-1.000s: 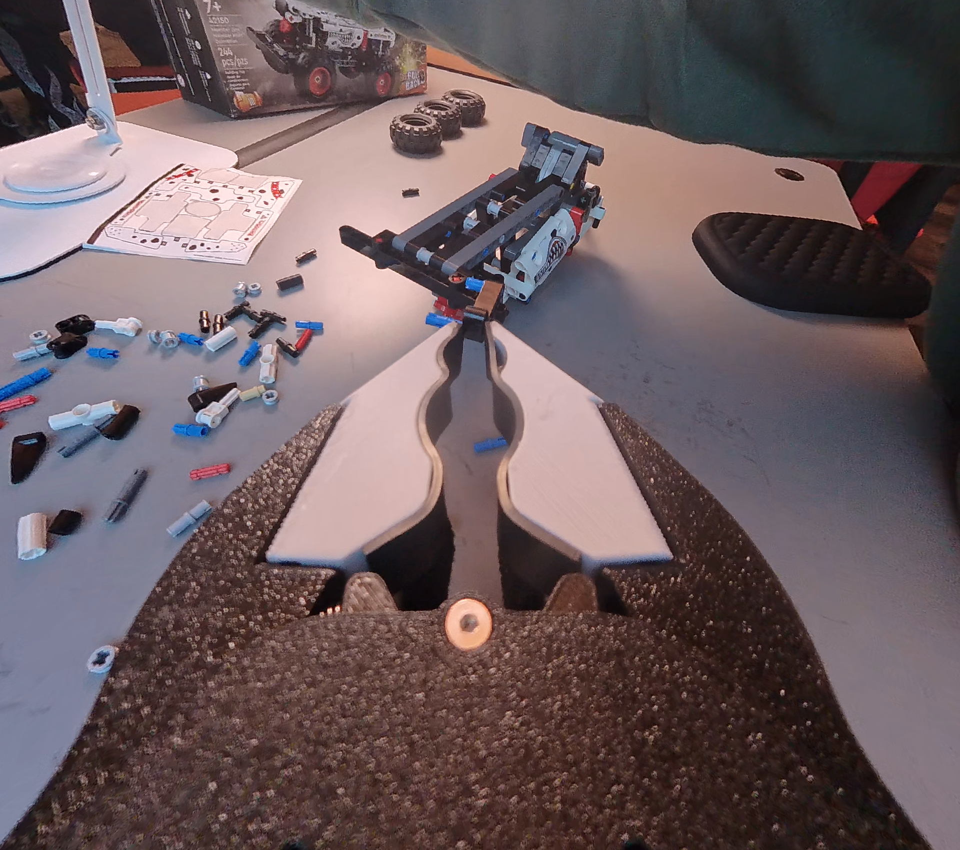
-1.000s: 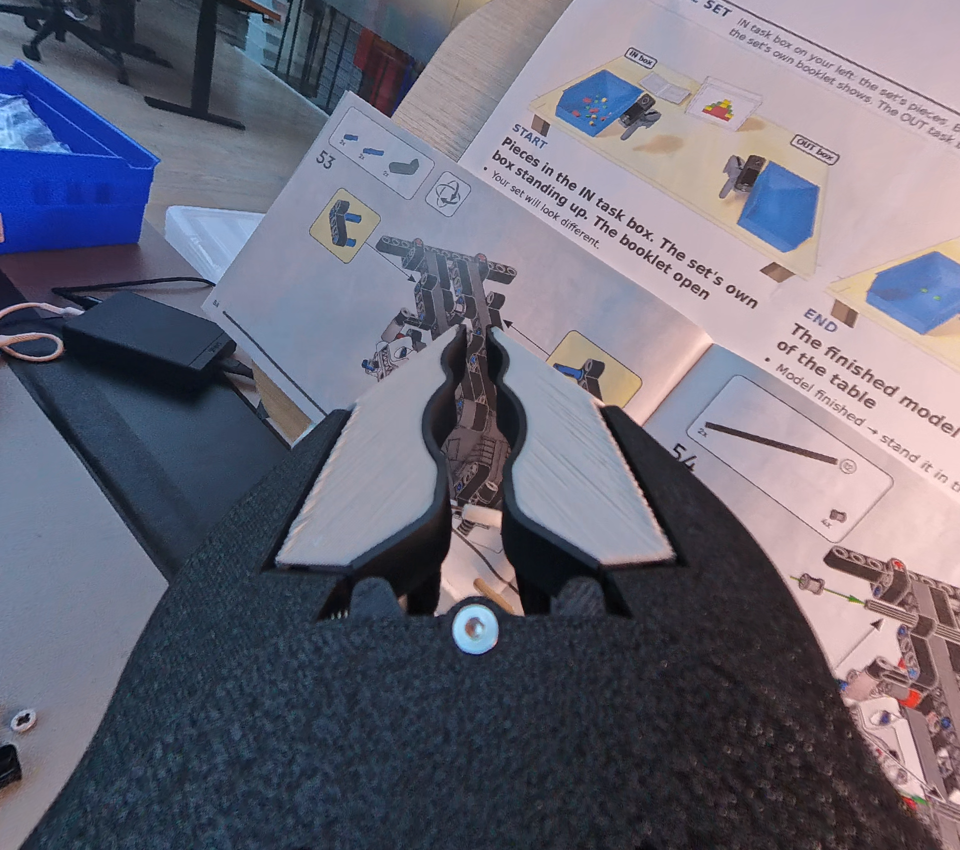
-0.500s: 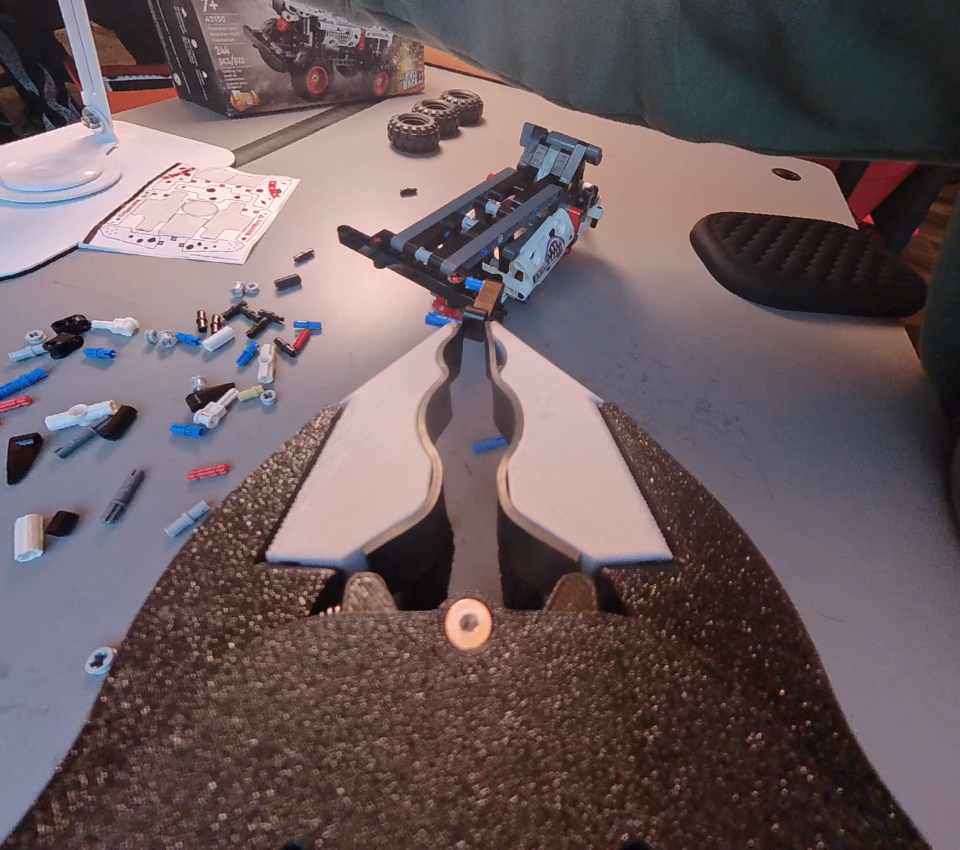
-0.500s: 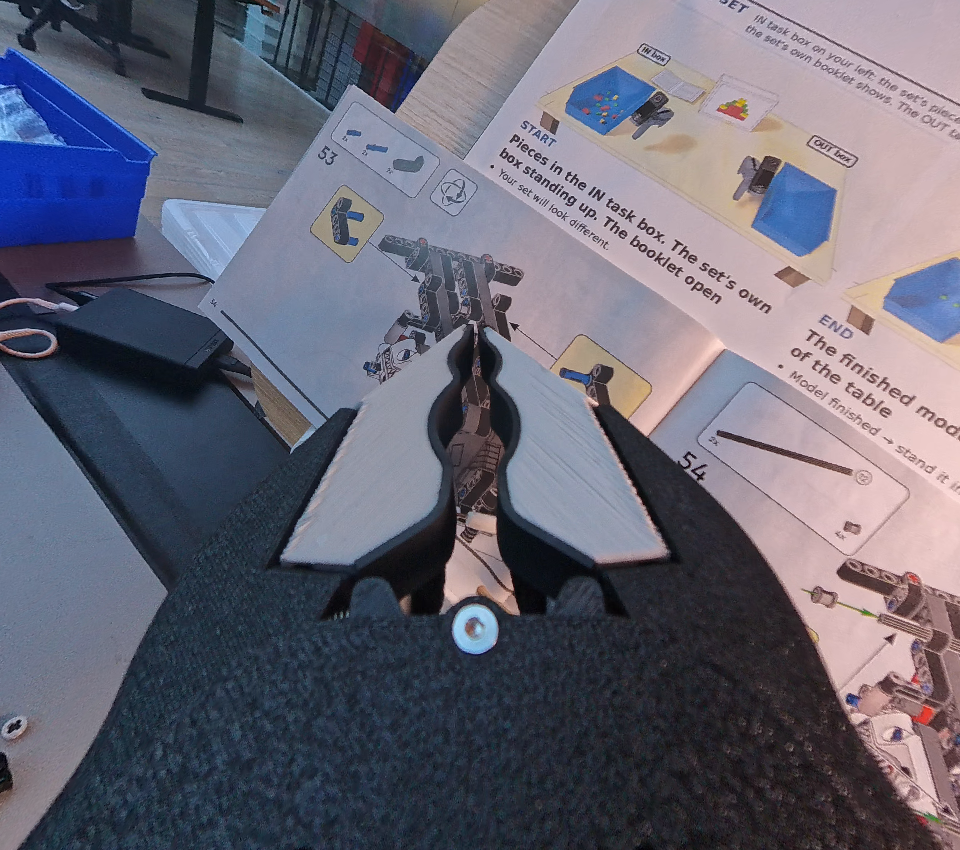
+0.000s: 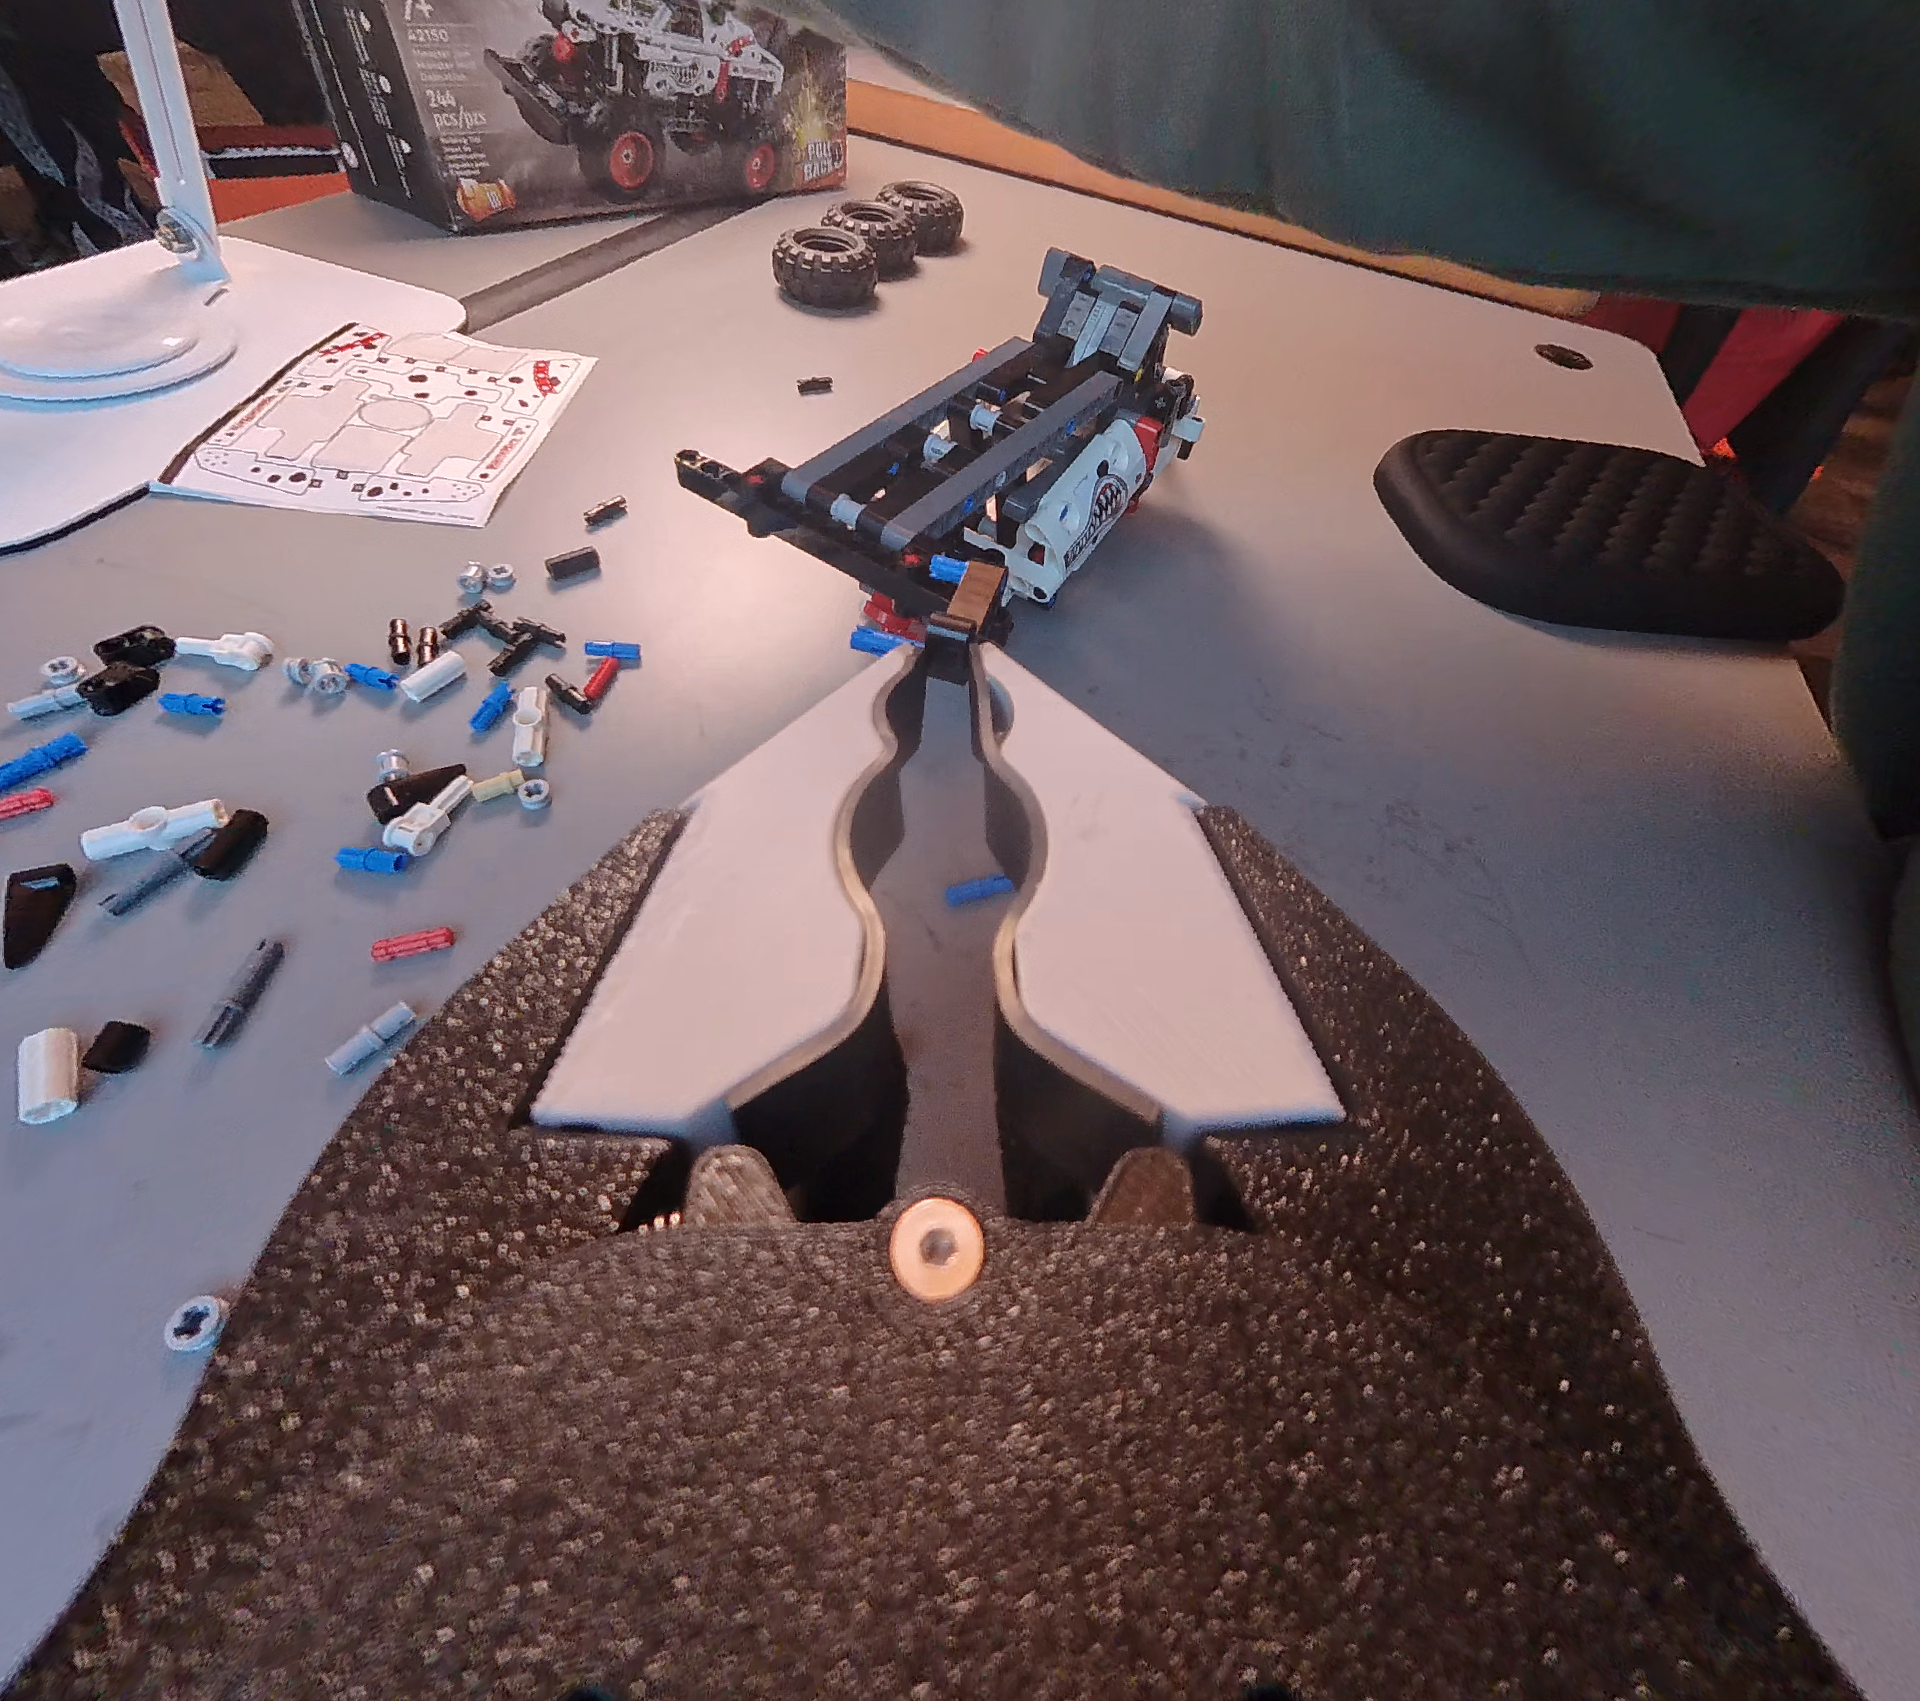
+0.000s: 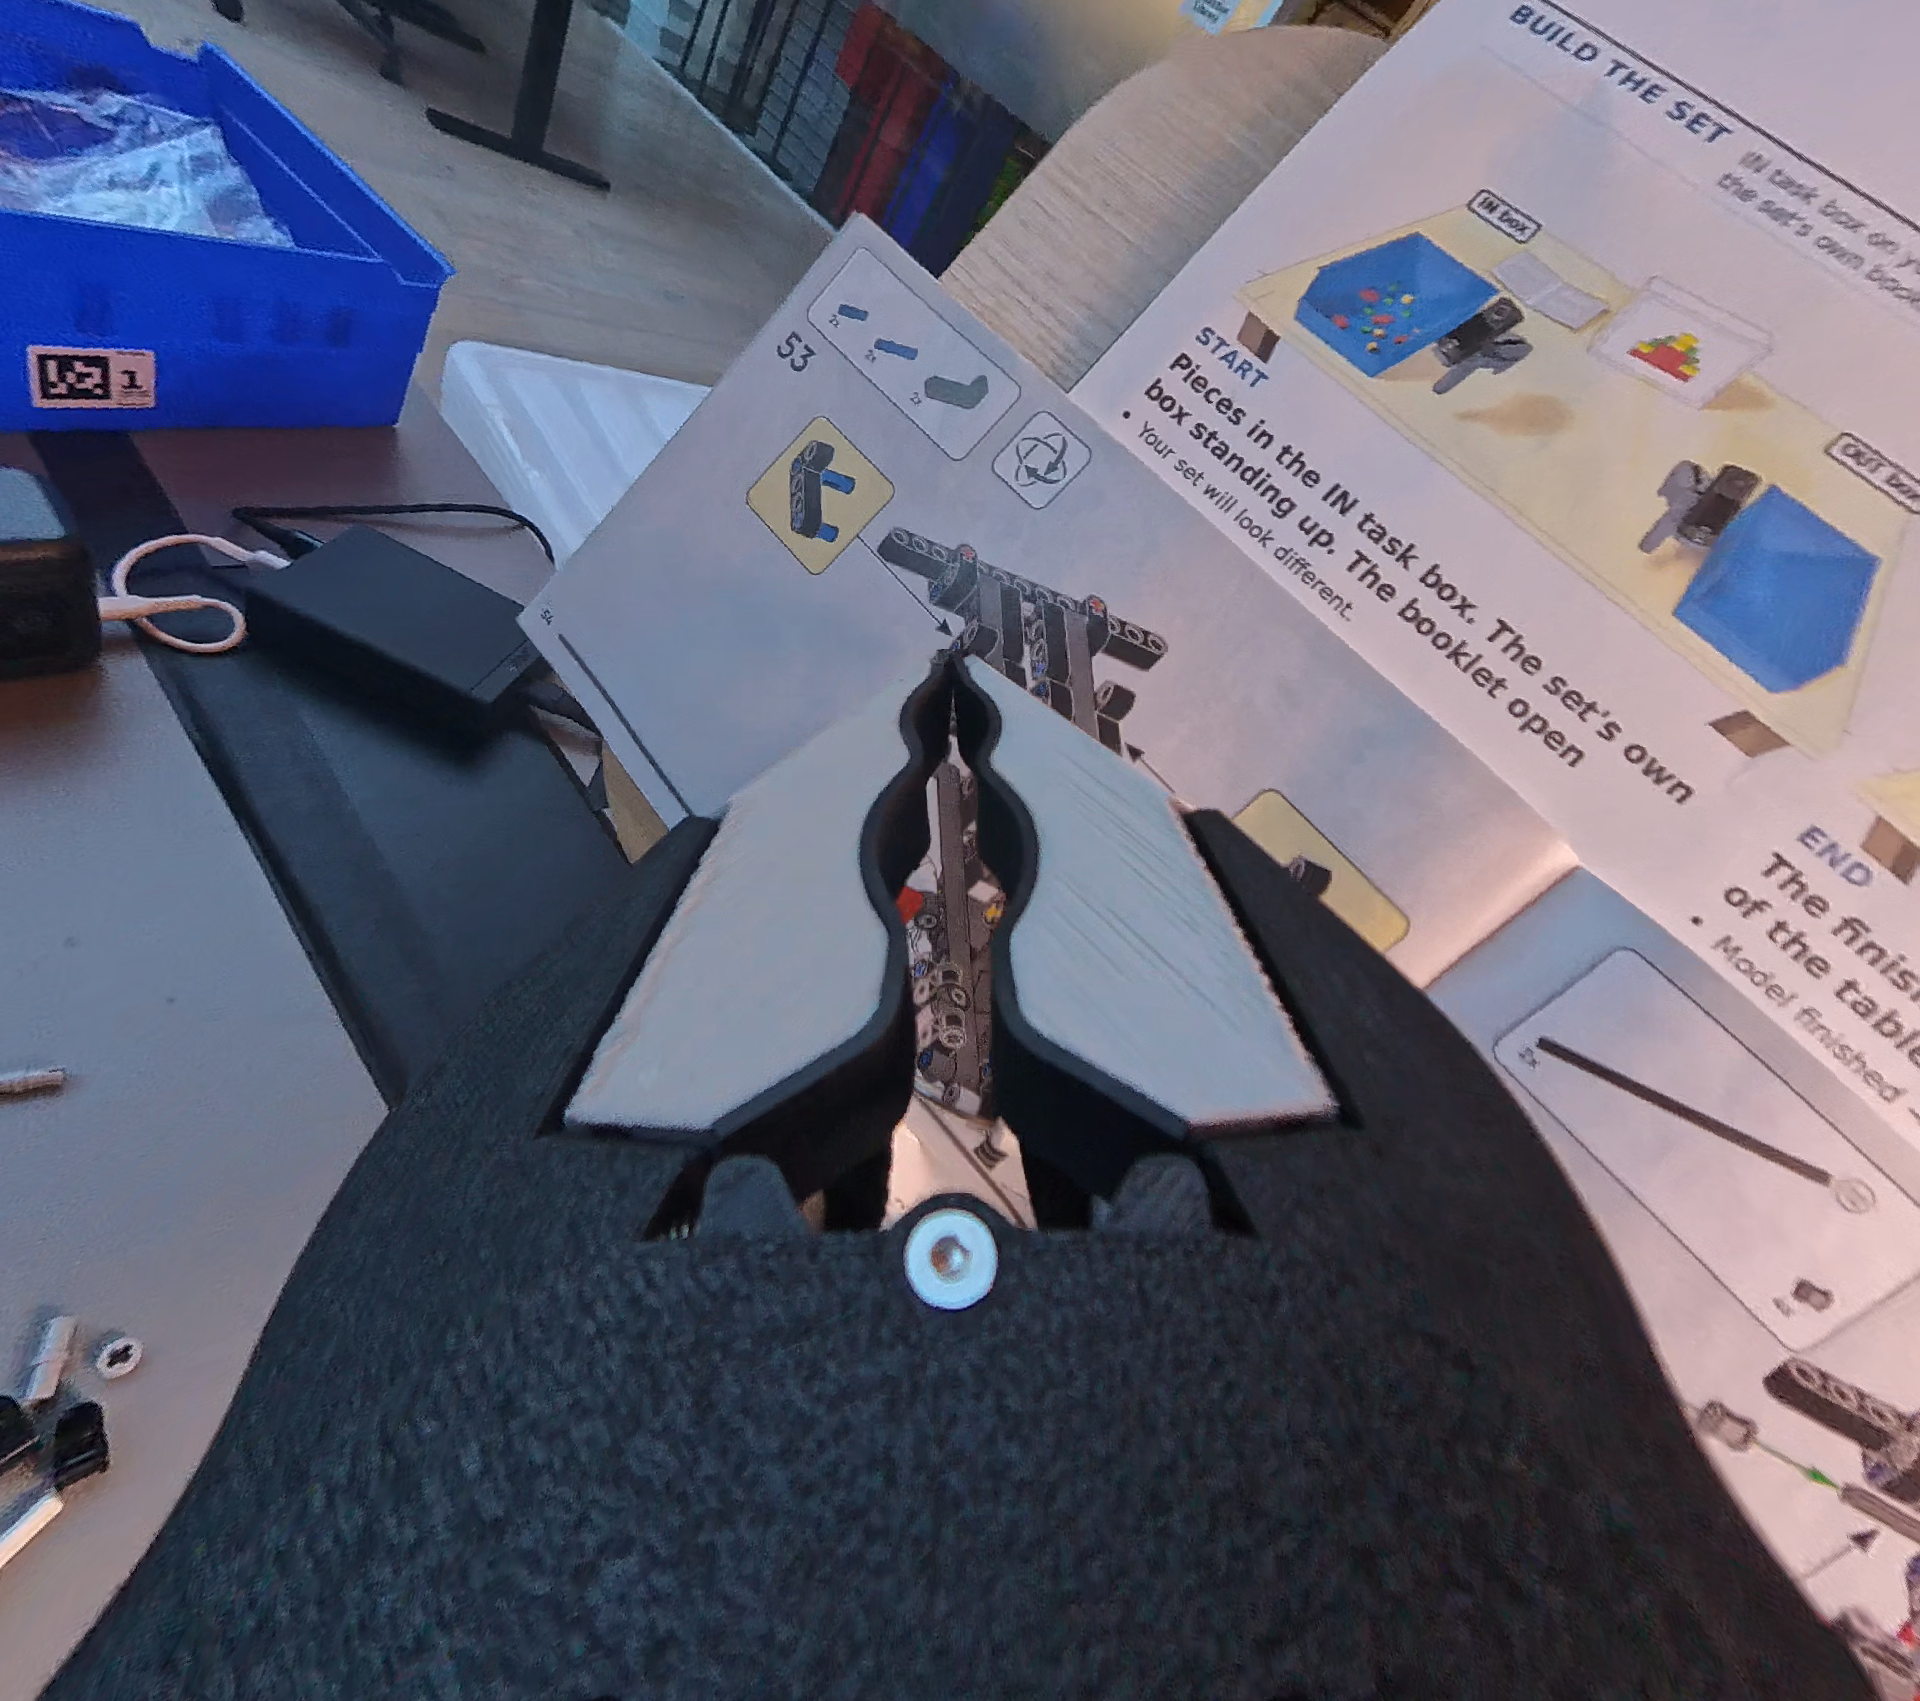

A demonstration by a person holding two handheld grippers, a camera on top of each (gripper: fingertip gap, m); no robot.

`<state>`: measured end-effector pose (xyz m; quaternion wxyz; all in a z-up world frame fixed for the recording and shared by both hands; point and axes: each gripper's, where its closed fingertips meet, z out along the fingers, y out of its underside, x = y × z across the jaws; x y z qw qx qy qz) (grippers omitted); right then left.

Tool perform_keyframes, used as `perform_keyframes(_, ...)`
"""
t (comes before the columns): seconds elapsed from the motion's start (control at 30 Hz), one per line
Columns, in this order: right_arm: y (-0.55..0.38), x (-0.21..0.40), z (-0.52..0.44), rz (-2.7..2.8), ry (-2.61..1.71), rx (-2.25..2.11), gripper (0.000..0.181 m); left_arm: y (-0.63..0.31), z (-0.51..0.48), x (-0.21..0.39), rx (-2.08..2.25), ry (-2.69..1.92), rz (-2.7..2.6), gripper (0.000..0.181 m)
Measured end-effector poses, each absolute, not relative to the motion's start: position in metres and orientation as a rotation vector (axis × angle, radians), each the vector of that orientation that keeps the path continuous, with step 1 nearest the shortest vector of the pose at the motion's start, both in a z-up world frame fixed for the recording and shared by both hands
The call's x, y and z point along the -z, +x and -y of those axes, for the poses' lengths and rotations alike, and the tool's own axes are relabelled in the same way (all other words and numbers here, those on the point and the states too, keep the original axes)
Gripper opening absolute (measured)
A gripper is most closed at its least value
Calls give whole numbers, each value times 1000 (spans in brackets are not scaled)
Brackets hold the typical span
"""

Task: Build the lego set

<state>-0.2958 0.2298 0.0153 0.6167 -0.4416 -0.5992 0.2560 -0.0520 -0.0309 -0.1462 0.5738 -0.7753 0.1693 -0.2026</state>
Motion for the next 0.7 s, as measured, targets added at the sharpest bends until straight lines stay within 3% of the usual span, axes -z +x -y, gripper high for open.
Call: perform_keyframes(0.7,-309,-25,-236,1458,-1074,-629,0,-51,32,143,499,-1805,-402,8)
